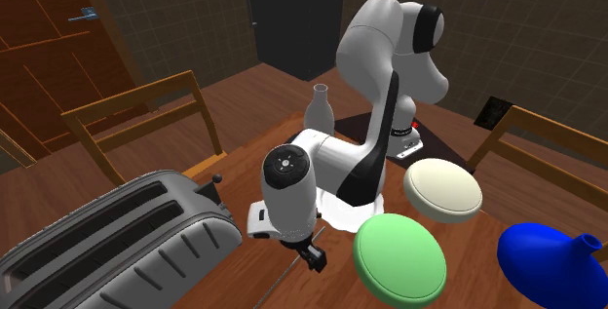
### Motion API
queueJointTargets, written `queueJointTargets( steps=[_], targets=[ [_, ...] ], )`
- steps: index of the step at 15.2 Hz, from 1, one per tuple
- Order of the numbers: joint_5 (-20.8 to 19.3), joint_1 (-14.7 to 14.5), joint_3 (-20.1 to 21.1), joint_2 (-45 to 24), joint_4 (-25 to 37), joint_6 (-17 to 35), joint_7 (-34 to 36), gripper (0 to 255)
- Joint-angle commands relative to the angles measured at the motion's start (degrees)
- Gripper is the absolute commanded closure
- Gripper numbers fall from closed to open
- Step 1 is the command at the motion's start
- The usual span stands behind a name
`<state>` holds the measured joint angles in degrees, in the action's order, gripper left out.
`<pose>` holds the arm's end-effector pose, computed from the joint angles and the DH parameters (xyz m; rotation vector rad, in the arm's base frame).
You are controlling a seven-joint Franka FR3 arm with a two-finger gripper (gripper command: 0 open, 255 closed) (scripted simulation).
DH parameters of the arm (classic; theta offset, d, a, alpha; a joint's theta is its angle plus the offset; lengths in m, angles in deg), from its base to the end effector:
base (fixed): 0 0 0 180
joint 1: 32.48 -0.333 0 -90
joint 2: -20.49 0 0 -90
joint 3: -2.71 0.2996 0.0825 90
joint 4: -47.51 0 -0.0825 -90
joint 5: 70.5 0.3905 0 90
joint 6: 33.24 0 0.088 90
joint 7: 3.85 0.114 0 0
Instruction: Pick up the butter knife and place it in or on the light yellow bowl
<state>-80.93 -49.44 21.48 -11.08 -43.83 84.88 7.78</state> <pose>0.5718 0.3672 0.2971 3.0452 0.7292 -0.0811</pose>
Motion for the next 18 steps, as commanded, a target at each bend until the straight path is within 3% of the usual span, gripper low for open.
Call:
queueJointTargets(
  steps=[1, 10, 11, 18],
  targets=[
    [-0.29, -0.14, -0.16, -0.8, -0.36, 1.15, 0.2, 0],
    [-0.36, -0.16, -0.21, -0.98, -0.54, 1.5, 0.25, 0],
    [-0.36, -0.16, -0.21, -0.98, -0.54, 1.5, 0.25, 255],
    [-0.36, -0.16, -0.21, -0.98, -0.54, 1.5, 0.25, 255]
  ],
)
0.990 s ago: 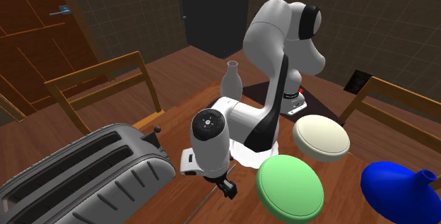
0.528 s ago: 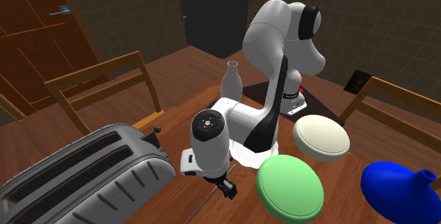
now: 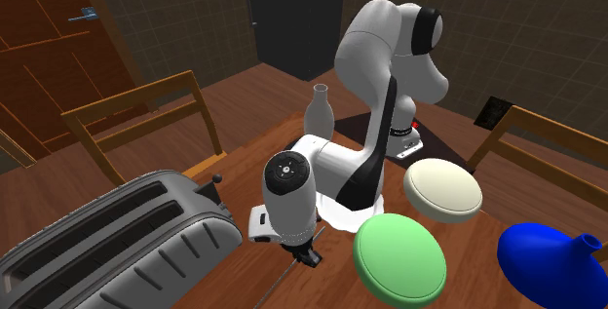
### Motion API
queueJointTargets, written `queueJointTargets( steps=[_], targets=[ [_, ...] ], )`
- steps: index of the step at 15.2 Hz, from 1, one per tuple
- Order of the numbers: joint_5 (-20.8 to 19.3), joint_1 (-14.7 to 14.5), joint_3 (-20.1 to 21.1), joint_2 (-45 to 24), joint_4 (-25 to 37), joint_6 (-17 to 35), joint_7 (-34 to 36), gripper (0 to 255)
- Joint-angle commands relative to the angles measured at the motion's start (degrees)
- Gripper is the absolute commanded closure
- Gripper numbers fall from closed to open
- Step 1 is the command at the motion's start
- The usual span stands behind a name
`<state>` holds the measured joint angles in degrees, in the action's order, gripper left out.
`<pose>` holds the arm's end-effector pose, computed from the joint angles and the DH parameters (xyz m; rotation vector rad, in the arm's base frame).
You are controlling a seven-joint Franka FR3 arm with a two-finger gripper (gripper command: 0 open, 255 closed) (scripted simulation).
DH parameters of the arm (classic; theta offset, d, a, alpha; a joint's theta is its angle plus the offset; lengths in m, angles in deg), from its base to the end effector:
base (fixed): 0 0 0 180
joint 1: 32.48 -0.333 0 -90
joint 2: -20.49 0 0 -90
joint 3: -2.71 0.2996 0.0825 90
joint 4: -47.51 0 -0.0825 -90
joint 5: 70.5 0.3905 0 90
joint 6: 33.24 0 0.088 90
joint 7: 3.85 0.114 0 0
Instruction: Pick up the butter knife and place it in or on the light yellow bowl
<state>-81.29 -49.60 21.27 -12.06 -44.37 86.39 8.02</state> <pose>0.5715 0.3677 0.2834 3.0453 0.7293 -0.0803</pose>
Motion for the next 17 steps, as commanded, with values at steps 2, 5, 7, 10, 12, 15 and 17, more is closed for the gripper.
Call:
queueJointTargets(
  steps=[2, 5, 7, 10, 12, 15, 17],
  targets=[
    [0.0, 0.0, 0.0, 0.0, 0.0, 0.0, 0.0, 255],
    [0.4, 0.13, 0.24, 1.09, 0.71, -1.75, -0.23, 255],
    [0.65, 0.19, 0.39, 1.75, 1.28, -2.95, -0.37, 255],
    [1.0, 0.27, 0.59, 2.68, 2.22, -4.79, -0.58, 255],
    [1.22, 0.31, 0.72, 3.25, 2.92, -6.03, -0.71, 255],
    [1.53, 0.35, 0.89, 4.03, 4.1, -7.95, -0.9, 255],
    [1.72, 0.36, 0.99, 4.5, 4.96, -9.25, -1.01, 255]
  ],
)
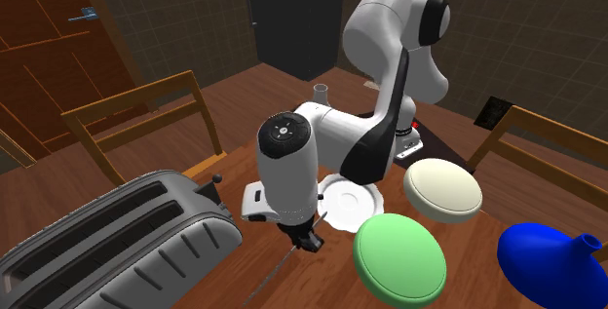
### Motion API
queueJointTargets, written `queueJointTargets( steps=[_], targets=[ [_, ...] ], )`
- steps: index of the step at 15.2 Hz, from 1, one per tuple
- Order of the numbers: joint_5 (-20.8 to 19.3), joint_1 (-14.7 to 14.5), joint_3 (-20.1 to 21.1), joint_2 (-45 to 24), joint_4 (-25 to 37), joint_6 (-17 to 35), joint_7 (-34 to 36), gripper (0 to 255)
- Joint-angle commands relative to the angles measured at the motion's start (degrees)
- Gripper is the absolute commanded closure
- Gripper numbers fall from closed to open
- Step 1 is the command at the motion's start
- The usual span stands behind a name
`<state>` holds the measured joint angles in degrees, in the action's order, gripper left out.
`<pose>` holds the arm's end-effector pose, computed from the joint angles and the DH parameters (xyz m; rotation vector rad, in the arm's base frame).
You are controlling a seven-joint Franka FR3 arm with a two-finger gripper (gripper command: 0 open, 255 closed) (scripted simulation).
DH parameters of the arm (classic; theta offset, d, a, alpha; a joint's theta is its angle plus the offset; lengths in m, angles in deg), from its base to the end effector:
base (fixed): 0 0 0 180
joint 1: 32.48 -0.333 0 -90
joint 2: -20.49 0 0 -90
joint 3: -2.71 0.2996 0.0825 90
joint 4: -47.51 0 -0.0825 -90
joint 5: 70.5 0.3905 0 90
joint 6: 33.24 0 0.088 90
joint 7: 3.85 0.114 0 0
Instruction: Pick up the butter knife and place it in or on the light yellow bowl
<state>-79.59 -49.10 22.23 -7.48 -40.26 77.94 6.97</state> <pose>0.5722 0.3669 0.3581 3.0454 0.7294 -0.0794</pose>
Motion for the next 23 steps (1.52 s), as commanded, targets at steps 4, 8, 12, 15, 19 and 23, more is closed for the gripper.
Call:
queueJointTargets(
  steps=[4, 8, 12, 15, 19, 23],
  targets=[
    [0.35, -0.15, 0.22, 0.72, 2.77, -3.47, -0.17, 255],
    [0.62, -0.23, 0.36, 1.33, 4.97, -6.24, -0.36, 255],
    [0.81, -0.37, 0.48, 1.73, 7.48, -9.11, -0.51, 255],
    [0.9, -0.52, 0.56, 1.87, 9.59, -11.34, -0.61, 255],
    [0.94, -0.8, 0.63, 1.85, 12.73, -14.43, -0.71, 255],
    [3.05, 0.12, 1.72, 9.38, 2.22, -11.19, 0.34, 255]
  ],
)
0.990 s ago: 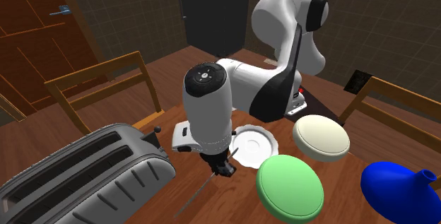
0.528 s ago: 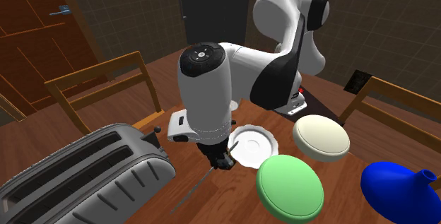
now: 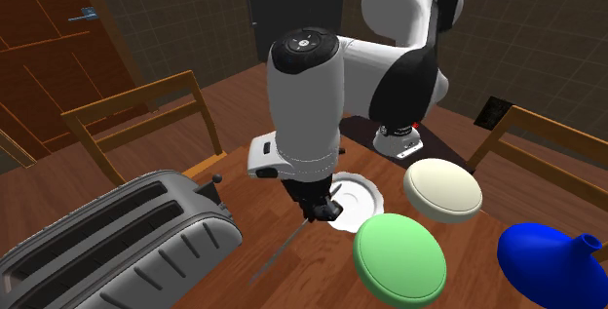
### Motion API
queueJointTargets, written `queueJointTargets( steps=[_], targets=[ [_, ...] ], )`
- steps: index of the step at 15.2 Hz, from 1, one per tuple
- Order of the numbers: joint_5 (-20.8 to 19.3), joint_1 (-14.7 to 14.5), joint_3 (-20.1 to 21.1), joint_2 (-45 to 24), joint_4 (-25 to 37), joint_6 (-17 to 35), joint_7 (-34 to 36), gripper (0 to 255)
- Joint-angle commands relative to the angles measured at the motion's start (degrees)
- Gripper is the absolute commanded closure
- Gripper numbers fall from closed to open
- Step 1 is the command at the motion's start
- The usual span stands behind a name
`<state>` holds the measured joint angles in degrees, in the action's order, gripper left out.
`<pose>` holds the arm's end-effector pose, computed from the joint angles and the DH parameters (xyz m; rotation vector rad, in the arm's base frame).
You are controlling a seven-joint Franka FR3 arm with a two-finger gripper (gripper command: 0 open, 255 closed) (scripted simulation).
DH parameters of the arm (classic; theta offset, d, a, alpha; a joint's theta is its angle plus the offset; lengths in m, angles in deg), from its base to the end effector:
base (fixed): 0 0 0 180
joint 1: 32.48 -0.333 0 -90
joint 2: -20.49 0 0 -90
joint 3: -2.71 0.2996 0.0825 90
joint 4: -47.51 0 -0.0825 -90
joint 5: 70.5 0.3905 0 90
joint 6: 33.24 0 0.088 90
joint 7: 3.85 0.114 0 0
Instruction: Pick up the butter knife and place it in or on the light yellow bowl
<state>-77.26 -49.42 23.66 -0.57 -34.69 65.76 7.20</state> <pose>0.5473 0.3704 0.4663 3.0455 0.7303 -0.0803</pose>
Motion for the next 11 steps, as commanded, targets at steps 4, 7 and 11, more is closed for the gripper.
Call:
queueJointTargets(
  steps=[4, 7, 11],
  targets=[
    [3.78, 0.86, 1.53, 11.44, -14.97, 4.16, 1.14, 255],
    [6.26, 0.65, 2.36, 17.74, -22.33, 5.7, 1.76, 255],
    [9.73, -0.3, 3.37, 25.79, -30.77, 6.8, 2.57, 255]
  ],
)
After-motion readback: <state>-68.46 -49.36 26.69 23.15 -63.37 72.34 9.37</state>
